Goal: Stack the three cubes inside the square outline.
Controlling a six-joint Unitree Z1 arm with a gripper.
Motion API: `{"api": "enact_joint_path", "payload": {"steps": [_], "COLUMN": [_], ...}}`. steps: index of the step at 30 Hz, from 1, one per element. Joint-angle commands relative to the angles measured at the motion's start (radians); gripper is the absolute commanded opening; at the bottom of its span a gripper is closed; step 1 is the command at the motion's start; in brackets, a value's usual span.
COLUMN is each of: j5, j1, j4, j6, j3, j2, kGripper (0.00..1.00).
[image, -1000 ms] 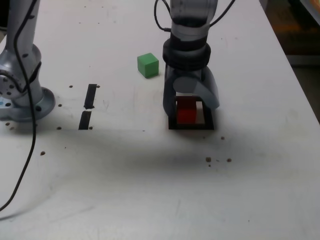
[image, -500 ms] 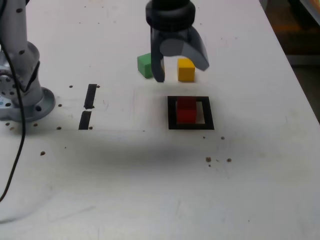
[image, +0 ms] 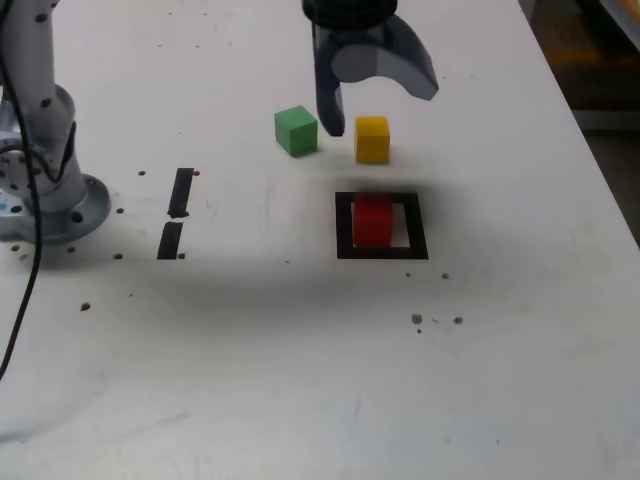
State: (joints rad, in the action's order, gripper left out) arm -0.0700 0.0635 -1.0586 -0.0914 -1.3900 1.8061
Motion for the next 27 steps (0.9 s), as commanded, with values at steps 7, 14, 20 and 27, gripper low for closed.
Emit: {"api": "enact_joint_path", "payload": {"steps": [7, 14, 20, 27], "j5": [0.03, 0.055, 0.059, 0.076], "j1": [0.088, 0.15, 0.179, 0.199], "j4": [-0.022, -0.026, -0.022, -0.009], "j6": [-0.117, -0.22, -0.27, -0.297], "j3": [-0.043, -0.055, -0.055, -0.051], "j2": [0.074, 0.116, 0.137, 0.162], "kGripper": [1.0, 1.0, 1.0, 0.99]}}
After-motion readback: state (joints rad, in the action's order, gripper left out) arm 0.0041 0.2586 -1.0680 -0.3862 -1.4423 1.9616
